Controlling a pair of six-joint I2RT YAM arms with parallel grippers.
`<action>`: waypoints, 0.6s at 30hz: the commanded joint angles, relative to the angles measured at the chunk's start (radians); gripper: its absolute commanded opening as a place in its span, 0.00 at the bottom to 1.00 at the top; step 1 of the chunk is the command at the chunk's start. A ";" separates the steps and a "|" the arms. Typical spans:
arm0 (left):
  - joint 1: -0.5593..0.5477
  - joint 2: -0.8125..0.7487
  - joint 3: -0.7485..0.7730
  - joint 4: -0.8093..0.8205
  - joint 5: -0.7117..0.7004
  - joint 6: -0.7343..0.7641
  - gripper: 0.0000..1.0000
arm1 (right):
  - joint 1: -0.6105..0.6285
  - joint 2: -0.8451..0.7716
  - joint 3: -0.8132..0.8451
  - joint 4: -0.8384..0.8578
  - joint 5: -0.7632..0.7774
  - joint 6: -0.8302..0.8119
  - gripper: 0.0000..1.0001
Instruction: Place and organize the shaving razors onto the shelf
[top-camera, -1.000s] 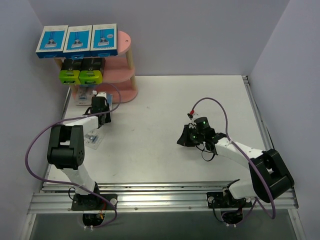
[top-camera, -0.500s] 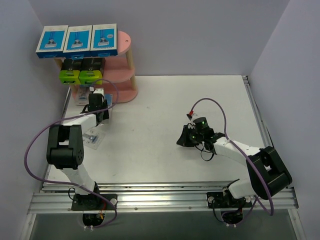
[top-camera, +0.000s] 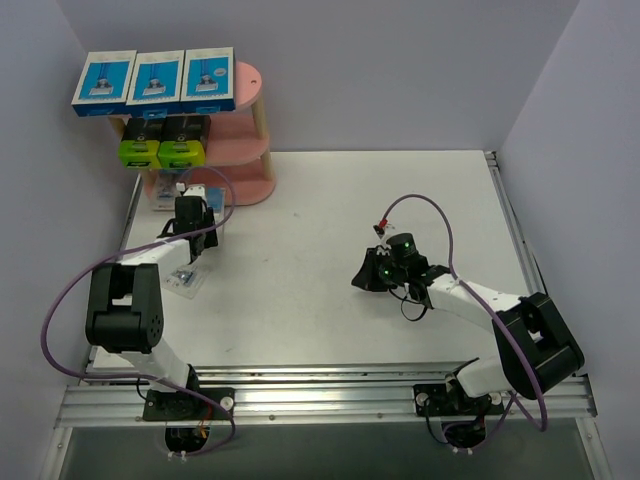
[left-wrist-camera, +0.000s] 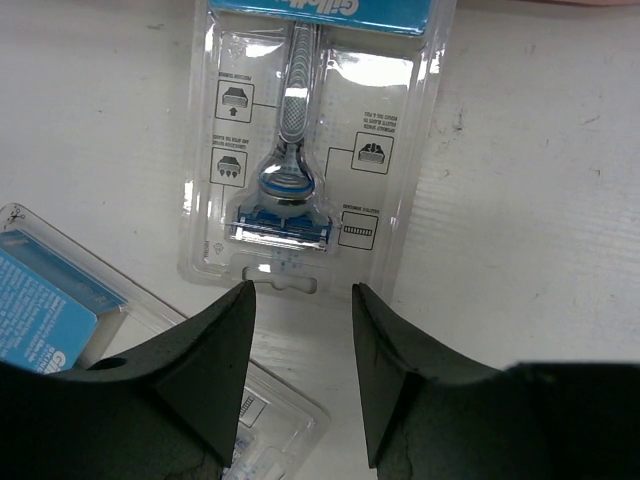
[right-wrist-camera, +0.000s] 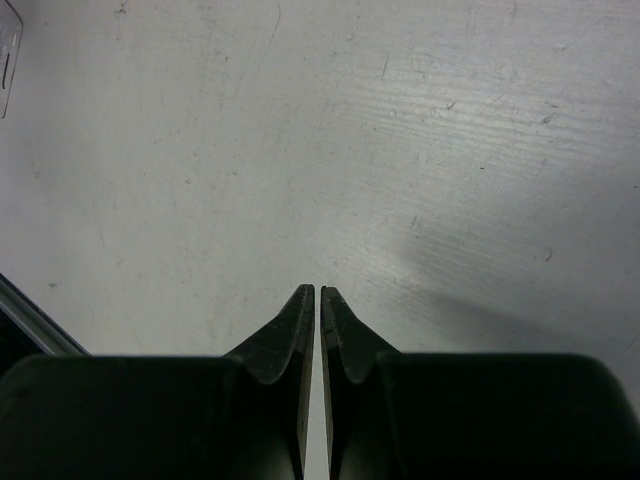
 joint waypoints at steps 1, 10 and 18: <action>-0.013 0.014 0.009 0.018 0.009 -0.011 0.52 | -0.003 -0.022 -0.019 0.037 -0.010 0.007 0.03; -0.013 0.085 0.042 0.012 0.012 -0.009 0.52 | -0.005 -0.001 -0.016 0.043 -0.013 0.001 0.03; -0.010 0.116 0.081 0.010 0.001 0.006 0.52 | -0.005 0.036 -0.002 0.057 -0.016 -0.002 0.03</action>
